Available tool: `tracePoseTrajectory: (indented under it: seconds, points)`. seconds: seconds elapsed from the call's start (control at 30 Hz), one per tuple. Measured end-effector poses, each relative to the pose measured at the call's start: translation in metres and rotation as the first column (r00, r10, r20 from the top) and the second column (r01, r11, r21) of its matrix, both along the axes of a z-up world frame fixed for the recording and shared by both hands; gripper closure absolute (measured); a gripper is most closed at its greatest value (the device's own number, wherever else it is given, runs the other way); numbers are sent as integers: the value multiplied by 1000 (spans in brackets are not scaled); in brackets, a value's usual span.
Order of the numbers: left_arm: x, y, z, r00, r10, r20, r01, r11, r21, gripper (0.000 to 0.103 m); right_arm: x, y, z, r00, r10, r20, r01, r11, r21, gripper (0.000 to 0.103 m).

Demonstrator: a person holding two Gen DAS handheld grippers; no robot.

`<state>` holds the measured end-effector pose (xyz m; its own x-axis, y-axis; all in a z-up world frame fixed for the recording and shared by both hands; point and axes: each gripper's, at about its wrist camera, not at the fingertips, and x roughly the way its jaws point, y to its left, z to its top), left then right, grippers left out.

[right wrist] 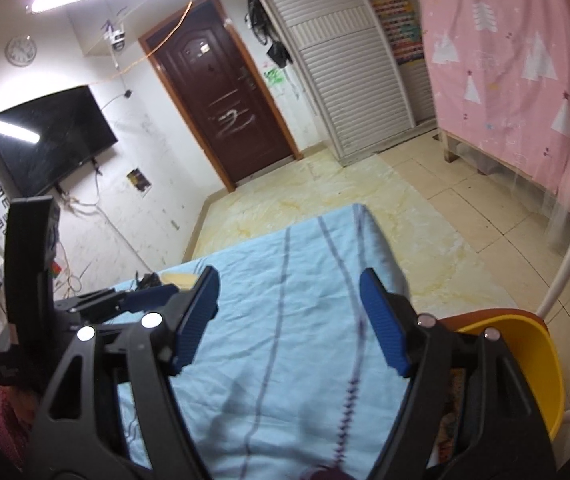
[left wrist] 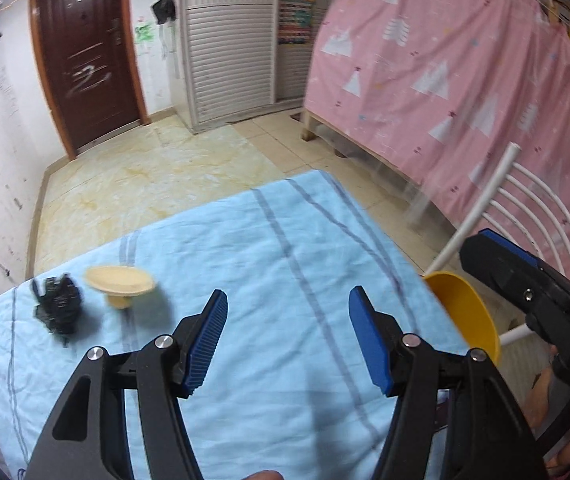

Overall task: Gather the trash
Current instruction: 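Bring both open tools back over the remaining items on the bedsheet, then grasp the black plastic bag with the left tool while the right tool grasps the cream brush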

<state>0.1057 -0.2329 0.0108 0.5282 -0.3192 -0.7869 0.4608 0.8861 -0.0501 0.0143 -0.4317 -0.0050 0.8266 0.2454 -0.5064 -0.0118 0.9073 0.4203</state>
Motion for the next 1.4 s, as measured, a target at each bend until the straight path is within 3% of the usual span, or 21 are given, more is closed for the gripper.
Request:
tracePoseTrajectory:
  seconds: [0.47, 0.8, 1.17, 1.4]
  points:
    - [46, 98, -6, 987, 160, -15, -160, 987, -23, 48, 58, 93, -3, 986, 155, -62, -159, 985, -63, 33]
    - [83, 157, -17, 961, 270, -60, -273, 961, -52, 48, 90, 141, -13, 965, 233, -122, -247, 963, -111, 33]
    - [115, 184, -46, 931, 336, -144, -344, 938, -32, 48, 114, 174, -23, 942, 292, -165, -320, 931, -177, 33]
    - [131, 185, -66, 928, 315, -198, -327, 944, -33, 48, 130, 186, -30, 929, 316, -194, -355, 910, -214, 33]
